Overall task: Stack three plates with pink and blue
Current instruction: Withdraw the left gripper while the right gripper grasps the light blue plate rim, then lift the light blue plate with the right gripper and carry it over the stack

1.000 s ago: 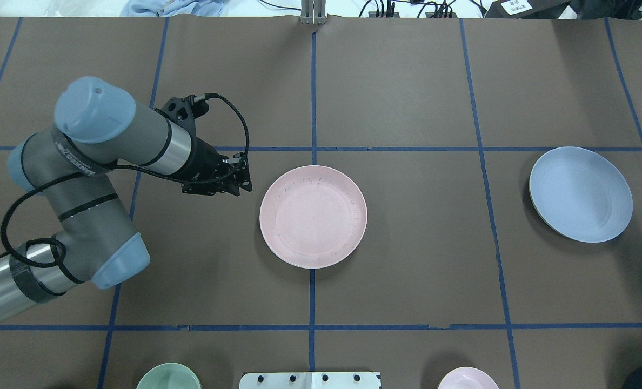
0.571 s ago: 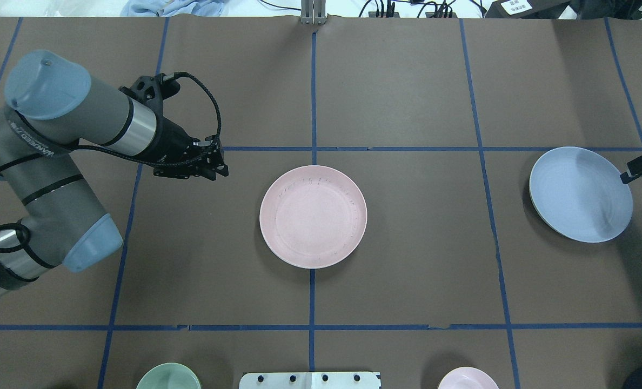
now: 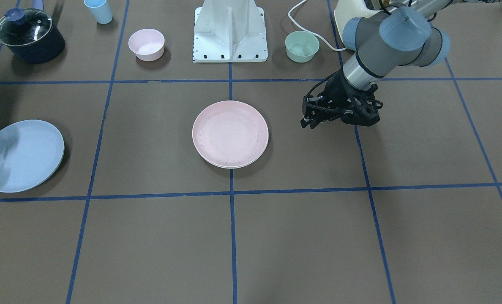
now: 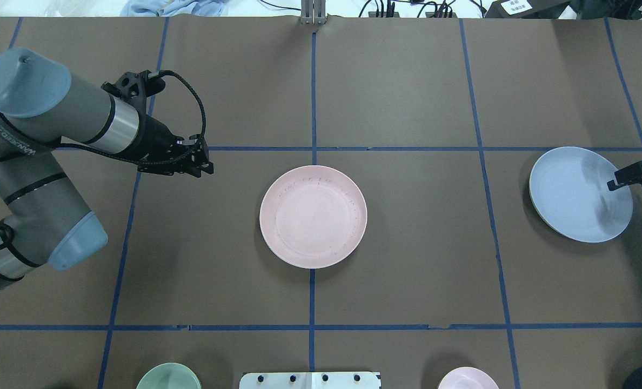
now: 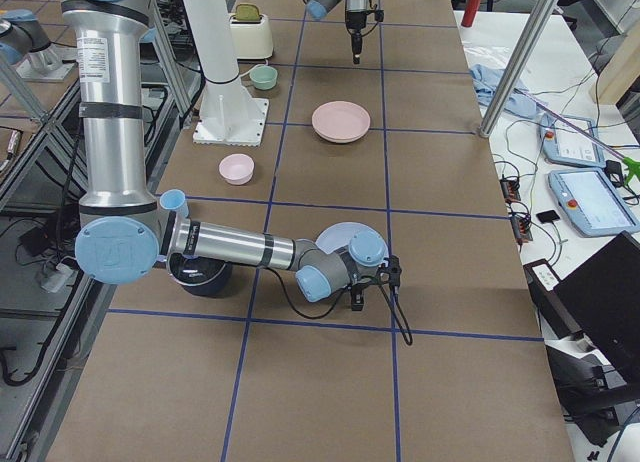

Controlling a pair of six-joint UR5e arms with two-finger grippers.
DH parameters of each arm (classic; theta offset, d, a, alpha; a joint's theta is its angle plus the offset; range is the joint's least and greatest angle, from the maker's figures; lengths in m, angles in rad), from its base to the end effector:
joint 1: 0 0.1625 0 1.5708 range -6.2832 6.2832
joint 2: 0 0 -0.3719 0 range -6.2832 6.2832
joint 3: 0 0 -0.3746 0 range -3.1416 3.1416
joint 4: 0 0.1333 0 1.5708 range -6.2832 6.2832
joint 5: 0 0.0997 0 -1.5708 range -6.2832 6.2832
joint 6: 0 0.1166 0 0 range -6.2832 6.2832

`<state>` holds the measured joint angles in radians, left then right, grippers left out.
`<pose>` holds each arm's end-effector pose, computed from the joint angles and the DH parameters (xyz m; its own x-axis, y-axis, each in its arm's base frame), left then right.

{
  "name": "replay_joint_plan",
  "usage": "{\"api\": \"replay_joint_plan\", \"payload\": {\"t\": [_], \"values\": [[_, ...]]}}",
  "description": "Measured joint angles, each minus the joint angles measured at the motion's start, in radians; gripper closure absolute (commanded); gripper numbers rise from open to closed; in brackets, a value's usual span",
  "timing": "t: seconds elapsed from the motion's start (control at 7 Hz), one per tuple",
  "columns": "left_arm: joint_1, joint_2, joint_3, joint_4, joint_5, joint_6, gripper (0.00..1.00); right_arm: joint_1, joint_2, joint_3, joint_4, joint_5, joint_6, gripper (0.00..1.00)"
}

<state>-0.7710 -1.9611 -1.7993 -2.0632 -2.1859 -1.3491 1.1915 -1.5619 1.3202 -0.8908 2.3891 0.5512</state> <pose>0.3673 -0.4489 0.2420 0.3539 -0.0935 -0.9306 0.1234 0.9910 -0.0526 -0.1371 -0.4741 0.6539 0.6187 -0.0202 0.7853 0.0132 0.9998 0.0154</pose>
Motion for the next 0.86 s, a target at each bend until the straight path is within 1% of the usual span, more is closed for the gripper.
{"api": "replay_joint_plan", "payload": {"t": [0.57, 0.86], "values": [[-0.001, 0.002, -0.006, 0.0, 0.0, -0.001, 0.64, -0.008, 0.018, 0.018, 0.003, 0.013, 0.028, 1.0], [-0.001, 0.005, -0.019, 0.0, 0.0, -0.001, 0.64, -0.004, 0.014, 0.073, 0.003, 0.074, 0.06, 1.0]]}}
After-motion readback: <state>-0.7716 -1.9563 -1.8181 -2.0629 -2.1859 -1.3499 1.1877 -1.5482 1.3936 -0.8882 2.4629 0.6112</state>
